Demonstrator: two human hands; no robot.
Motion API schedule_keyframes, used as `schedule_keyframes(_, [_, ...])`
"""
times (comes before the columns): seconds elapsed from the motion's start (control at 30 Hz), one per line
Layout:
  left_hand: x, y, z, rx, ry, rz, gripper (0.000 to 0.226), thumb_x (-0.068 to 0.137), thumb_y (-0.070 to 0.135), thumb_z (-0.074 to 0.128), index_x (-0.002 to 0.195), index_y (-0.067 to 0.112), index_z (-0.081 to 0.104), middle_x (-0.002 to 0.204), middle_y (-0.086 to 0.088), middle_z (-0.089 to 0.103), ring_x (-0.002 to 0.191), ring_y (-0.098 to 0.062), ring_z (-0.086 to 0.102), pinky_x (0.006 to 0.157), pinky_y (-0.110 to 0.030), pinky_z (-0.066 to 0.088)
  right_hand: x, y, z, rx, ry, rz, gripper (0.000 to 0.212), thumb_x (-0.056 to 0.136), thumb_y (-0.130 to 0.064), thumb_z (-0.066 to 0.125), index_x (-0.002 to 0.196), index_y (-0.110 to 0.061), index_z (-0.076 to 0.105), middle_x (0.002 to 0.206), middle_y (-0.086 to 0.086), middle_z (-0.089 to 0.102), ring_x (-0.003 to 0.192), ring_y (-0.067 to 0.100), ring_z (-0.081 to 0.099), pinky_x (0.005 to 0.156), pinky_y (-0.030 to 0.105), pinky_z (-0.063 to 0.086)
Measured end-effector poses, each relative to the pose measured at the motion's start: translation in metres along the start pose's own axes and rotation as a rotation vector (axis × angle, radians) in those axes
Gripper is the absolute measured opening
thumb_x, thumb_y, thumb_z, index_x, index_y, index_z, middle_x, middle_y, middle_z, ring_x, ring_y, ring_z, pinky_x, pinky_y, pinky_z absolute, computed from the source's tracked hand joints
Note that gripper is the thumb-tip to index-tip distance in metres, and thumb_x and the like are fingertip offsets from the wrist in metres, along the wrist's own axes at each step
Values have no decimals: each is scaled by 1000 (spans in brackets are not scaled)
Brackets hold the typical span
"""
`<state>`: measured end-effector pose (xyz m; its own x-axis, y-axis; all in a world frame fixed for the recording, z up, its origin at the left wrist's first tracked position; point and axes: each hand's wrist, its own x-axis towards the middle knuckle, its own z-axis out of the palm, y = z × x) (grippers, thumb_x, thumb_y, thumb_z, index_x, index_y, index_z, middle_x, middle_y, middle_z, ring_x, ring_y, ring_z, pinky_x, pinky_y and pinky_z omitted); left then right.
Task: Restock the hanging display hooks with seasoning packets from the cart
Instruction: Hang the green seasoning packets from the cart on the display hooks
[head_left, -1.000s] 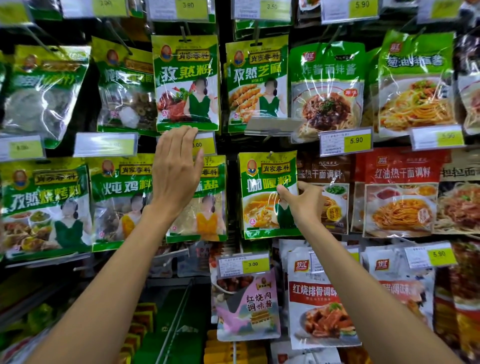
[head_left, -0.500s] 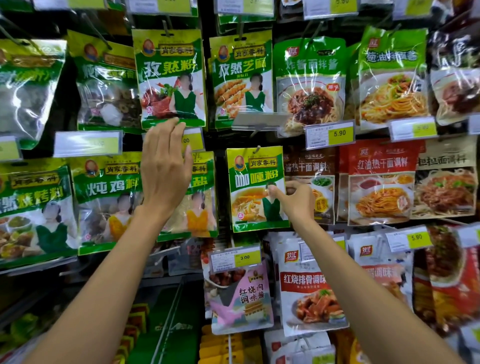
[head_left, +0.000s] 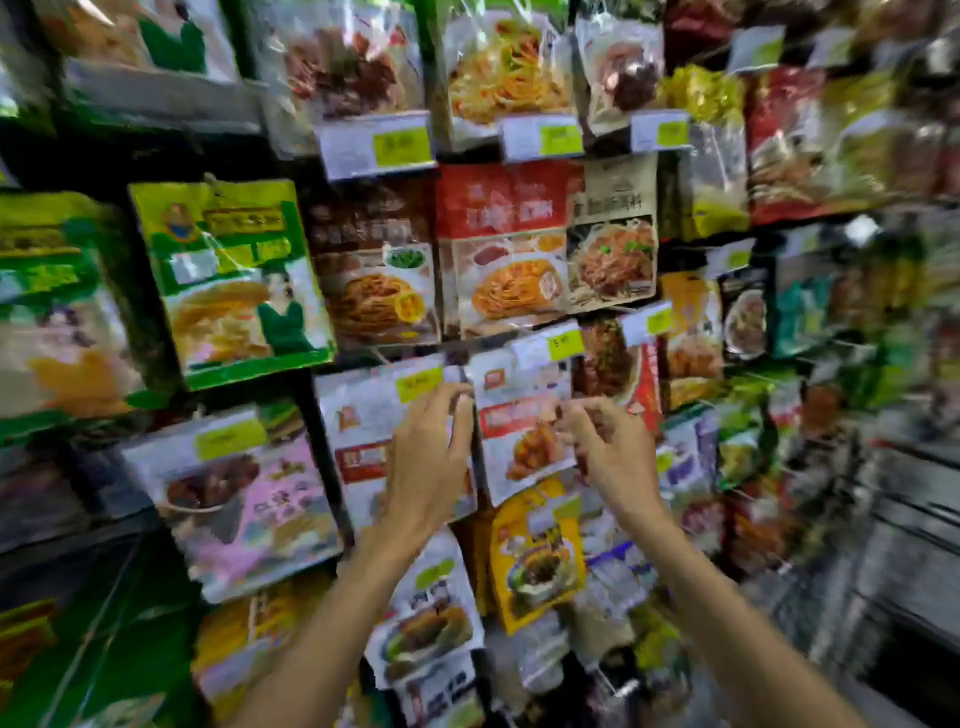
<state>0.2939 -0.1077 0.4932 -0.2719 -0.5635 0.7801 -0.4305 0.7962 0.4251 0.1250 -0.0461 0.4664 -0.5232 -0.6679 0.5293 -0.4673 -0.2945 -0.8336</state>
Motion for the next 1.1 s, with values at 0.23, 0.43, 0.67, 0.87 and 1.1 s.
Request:
schedule_keyframes(0.23, [-123,58,186,-324,-495,-275,24,99,15,46,89,4,65,76,-14,66,72,-29,61,67,-37,42,-109,143,-164,-246,204,442,28,97,-22,53,70,-25,62,62,-12,66,60,3,58,65,37,47])
schedule_keyframes(0.43, [-188,87,310,-392,-876,-305,22,99,12,45,96,6,66,85,-6,69,85,-31,64,78,-39,47,-190,233,-259,-314,395,786,30,99,-18,48,81,-2,66,79,15,71,74,29,67,74,48,54])
schedule_keyframes(0.67, [-238,87,453,-298,-1125,-239,22,99,15,47,90,3,62,81,-21,66,78,-34,62,67,-38,42,-218,349,-303,-400,504,1030,34,100,-20,47,86,4,67,83,18,70,80,32,67,73,41,54])
schedule_keyframes(0.87, [-300,49,568,-192,-1275,-309,21,100,19,44,87,8,56,68,-12,52,64,-24,50,52,-27,27,-235,474,-300,-440,473,1254,35,101,-20,46,88,5,66,82,17,67,82,33,66,61,25,47])
schedule_keyframes(1.1, [-370,-2,666,-21,-1366,-431,32,101,15,38,112,-5,60,109,-26,63,99,-37,58,70,-32,39,-241,598,-267,-455,269,1342,34,98,-21,52,82,7,63,82,23,64,83,26,61,65,36,31])
